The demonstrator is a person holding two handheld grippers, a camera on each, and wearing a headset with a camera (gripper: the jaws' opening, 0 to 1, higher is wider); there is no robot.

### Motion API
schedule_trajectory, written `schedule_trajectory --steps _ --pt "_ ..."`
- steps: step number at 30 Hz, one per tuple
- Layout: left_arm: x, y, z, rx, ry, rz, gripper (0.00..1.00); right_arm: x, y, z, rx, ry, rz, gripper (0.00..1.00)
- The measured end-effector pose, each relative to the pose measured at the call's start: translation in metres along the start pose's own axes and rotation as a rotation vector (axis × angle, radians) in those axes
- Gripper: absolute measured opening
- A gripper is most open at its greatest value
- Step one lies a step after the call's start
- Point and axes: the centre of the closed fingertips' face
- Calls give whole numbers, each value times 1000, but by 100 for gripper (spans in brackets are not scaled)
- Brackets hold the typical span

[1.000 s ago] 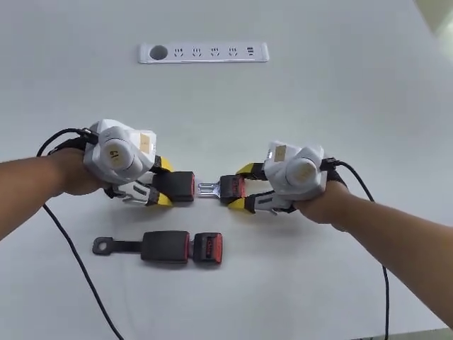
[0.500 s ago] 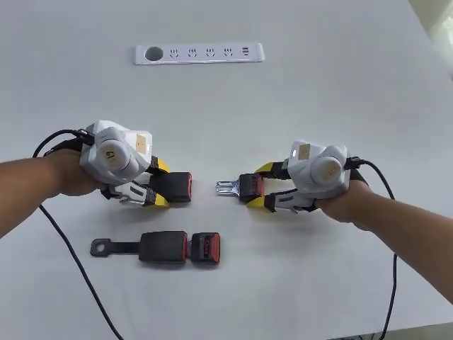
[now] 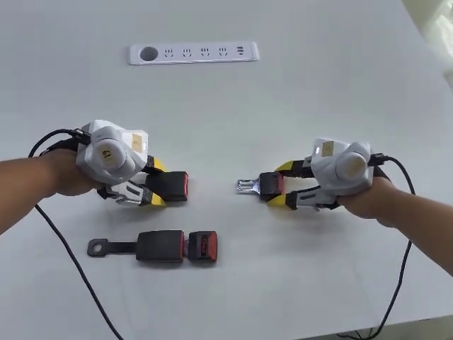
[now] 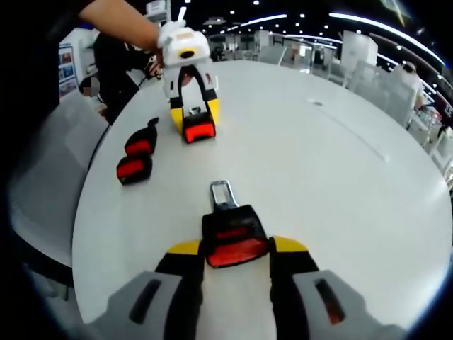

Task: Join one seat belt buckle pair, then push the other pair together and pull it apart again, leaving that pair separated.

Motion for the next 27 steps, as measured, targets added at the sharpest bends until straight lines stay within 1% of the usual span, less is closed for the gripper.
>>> schedule_trajectory --steps 2,8,16,19,20,22,24,25,27 --pt "0 0 0 -1 -1 1 35 -3 2 -1 4 2 4 36" --pt "0 0 0 -3 -1 1 35 -7 2 0 -1 -2 8 37" --pt "0 0 0 -3 -2 8 35 -11 7 -2 -14 -11 35 37" --pt "0 -1 0 2 -3 12 35 -10 6 -2 -16 -15 47 37" --pt "0 -1 0 1 -3 15 35 -10 6 0 -27 -25 58 39" --pt "0 -1 0 3 -3 20 35 -9 7 3 -66 -37 64 43" --pt "0 -1 0 -3 -2 25 35 -9 6 4 -56 -40 59 46" --pt "0 -1 0 -1 -2 28 35 -9 5 4 -38 -42 57 46" --pt "0 -1 -1 -22 5 41 38 -10 6 3 -29 -35 60 51"
Point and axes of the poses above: the centre of the closed fingertips' face, and the gripper's own axes: x roughly forward along the fingers, z roughly to its left, y roughly out of its underside, and after that the axes turned 4 degrees about y, right-handed
